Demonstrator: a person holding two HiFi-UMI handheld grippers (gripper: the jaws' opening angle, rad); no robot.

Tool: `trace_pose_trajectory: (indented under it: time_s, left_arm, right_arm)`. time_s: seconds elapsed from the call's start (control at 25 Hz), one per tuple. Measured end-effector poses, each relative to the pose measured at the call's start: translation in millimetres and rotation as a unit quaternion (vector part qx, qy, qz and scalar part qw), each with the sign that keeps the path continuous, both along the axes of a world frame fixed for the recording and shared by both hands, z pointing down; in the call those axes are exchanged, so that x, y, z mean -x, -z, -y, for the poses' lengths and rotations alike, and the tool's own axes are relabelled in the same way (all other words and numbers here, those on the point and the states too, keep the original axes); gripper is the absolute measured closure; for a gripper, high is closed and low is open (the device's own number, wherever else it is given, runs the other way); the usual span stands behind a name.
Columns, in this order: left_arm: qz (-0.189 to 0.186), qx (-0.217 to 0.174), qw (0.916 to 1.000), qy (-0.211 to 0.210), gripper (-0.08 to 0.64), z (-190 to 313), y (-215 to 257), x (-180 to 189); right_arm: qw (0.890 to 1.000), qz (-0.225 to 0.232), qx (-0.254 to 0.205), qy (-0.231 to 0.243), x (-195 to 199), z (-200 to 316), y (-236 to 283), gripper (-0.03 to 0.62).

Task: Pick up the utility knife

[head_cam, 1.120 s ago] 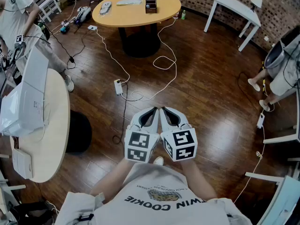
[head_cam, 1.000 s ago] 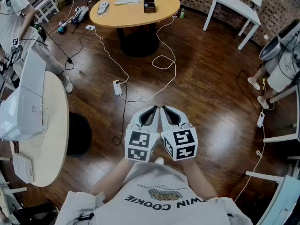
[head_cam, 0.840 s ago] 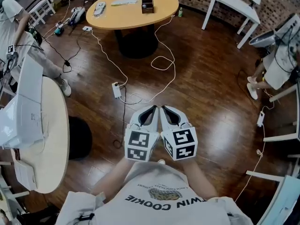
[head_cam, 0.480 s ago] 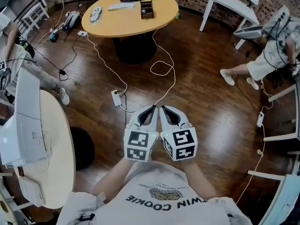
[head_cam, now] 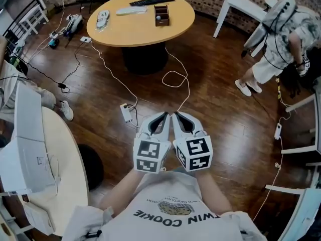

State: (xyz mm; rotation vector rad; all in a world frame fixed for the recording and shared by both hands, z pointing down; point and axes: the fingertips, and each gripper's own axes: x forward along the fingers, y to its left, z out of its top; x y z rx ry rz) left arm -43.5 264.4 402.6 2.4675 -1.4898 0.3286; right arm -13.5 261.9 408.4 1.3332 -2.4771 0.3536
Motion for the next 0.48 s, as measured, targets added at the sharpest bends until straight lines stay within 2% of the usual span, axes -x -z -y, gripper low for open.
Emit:
trace_pose_trajectory:
  time_s: [0.24,0.48]
  left_arm:
    - [-0.004,0.009,0.9999,0.009,0.554,23,-8,18]
    - [0.001,0.018,0.9998,0.012,0.554,53,-19,17]
  right_arm:
    - [1.0,-0.001,0.0,0.004,15,24,-5,0.589]
    - [1.0,0.004,0.007,0.009,14,56,-14,0.589]
